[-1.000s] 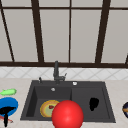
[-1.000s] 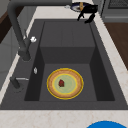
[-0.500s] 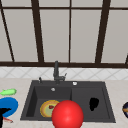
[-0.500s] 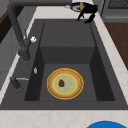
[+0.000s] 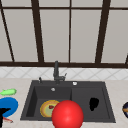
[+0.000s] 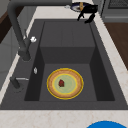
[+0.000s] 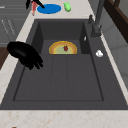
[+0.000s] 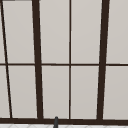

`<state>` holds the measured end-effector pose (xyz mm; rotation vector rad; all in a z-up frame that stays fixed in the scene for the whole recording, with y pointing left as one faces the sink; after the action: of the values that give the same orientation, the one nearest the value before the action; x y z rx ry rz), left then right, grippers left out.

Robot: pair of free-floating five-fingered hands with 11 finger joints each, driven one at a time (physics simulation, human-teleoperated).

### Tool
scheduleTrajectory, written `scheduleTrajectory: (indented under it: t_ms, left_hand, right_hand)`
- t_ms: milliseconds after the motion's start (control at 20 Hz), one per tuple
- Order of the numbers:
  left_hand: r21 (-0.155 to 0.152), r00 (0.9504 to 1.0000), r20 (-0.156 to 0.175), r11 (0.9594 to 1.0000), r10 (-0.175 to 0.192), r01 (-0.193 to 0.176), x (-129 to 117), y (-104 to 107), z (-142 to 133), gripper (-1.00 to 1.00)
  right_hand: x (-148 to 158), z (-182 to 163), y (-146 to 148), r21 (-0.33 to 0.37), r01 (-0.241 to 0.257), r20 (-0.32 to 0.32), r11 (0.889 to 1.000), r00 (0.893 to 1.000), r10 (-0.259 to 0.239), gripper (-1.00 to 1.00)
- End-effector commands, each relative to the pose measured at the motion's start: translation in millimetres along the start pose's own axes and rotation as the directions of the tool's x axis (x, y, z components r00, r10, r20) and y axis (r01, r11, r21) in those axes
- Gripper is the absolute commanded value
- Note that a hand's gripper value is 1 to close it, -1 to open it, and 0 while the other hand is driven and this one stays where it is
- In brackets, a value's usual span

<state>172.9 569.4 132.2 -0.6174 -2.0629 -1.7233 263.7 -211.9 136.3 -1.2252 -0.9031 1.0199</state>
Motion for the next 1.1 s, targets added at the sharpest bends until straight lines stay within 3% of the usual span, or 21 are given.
scheduleTrajectory:
  t_ms: [0, 150, 300, 400, 450, 500, 650, 700, 900, 1050]
  left_hand:
    - [0.006, 0.9983, -0.032, 0.9987, -0.05, 0.05, -21.6, -9.3, 4.9, -1.0]
    - [-0.006, 0.9974, -0.034, 0.998, -0.064, 0.064, -35.7, -19.2, 7.1, -1.0]
    - [0.002, 0.9991, -0.028, 0.9995, -0.03, 0.031, -37.7, -22.3, 9.3, -1.0]
    - [0.002, 0.9994, -0.021, 0.9996, -0.029, 0.029, -35.8, -21.6, 10.0, -1.0]
    - [-0.001, 0.9994, -0.016, 0.9996, -0.029, 0.029, -34.8, -21.4, 10.9, 1.0]
    - [-0.037, 0.9966, -0.006, 0.9959, -0.083, 0.082, -34.0, -19.2, 12.0, 1.0]
    - [-0.029, 0.9898, -0.003, 0.9894, -0.142, 0.142, -32.3, -12.4, 10.9, 1.0]
    - [-0.023, 0.9842, -0.001, 0.984, -0.177, 0.177, -33.3, -11.9, 10.8, 1.0]
    - [-0.018, 0.9744, 0.04, 0.9748, -0.221, 0.222, -26.7, -6.3, 9.1, 1.0]
    - [-0.009, 0.969, 0.039, 0.9696, -0.244, 0.245, -22.8, -3.8, 4.8, 1.0]
  right_hand:
    - [0.0, 0.0, 0.0, 0.0, 0.0, 0.0, 1.0, 1.0, 0.0, 0.0]
    - [0.0, 0.0, 0.0, 0.0, 0.0, 0.0, 1.0, 1.0, 0.0, 0.0]
    - [0.0, 0.0, 0.0, 0.0, 0.0, 0.0, 1.0, 1.0, 0.0, 0.0]
    - [0.0, 0.0, 0.0, 0.0, 0.0, 0.0, 1.0, 1.0, 0.0, 0.0]
    - [0.0, 0.0, 0.0, 0.0, 0.0, 0.0, 1.0, 1.0, 0.0, 0.0]
    - [0.0, 0.0, 0.0, 0.0, 0.0, 0.0, 1.0, 1.0, 0.0, 0.0]
    - [0.0, 0.0, 0.0, 0.0, 0.0, 0.0, 1.0, 1.0, 0.0, 0.0]
    - [0.0, 0.0, 0.0, 0.0, 0.0, 0.0, 1.0, 1.0, 0.0, 0.0]
    - [0.0, 0.0, 0.0, 0.0, 0.0, 0.0, 1.0, 1.0, 0.0, 0.0]
    - [0.0, 0.0, 0.0, 0.0, 0.0, 0.0, 1.0, 1.0, 0.0, 0.0]
